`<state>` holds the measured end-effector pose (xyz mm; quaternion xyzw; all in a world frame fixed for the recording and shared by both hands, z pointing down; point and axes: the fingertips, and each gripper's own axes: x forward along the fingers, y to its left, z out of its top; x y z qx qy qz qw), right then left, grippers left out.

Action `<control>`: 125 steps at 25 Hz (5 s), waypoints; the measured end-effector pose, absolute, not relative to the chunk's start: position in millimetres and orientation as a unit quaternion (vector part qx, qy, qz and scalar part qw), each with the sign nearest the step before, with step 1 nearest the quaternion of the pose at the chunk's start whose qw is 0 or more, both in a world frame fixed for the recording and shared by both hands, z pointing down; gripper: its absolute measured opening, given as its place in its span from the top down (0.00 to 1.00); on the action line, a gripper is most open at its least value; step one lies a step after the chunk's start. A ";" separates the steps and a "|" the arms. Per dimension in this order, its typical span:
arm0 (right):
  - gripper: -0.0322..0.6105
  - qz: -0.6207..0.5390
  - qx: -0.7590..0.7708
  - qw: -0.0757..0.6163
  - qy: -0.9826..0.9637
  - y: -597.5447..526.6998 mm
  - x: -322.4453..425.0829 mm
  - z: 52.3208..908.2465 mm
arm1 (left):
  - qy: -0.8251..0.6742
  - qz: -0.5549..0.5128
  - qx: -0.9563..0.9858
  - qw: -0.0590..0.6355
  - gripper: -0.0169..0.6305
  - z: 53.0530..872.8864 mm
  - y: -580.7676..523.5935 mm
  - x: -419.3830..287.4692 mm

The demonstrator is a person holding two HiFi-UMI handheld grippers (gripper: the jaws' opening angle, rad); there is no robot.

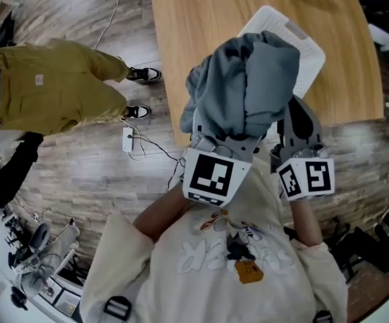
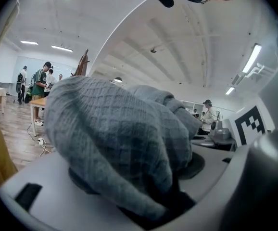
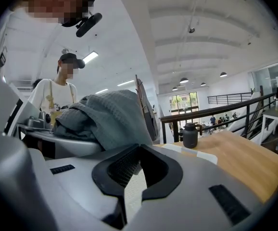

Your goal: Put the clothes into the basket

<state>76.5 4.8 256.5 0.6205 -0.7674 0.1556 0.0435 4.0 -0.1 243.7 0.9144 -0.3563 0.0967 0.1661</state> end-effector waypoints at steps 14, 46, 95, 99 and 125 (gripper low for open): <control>0.91 0.186 0.625 0.057 -0.756 -24.7 110.8 285.6 | -0.325 0.130 0.917 0.192 0.44 280.6 -31.8 46.2; 0.91 0.305 0.645 0.100 -0.694 -70.6 155.7 394.3 | -0.317 0.171 0.889 0.281 0.45 393.7 -79.8 92.3; 0.91 0.490 0.618 0.066 -0.611 -117.0 178.2 457.4 | -0.323 0.300 0.820 0.366 0.44 502.4 -115.6 120.0; 0.91 0.502 0.617 0.061 -0.603 -117.8 179.7 460.8 | -0.323 0.309 0.809 0.382 0.44 513.2 -115.0 123.7; 0.90 0.534 0.602 0.070 -0.590 -129.1 172.9 478.1 | -0.363 0.269 0.773 0.445 0.38 504.9 -121.8 104.4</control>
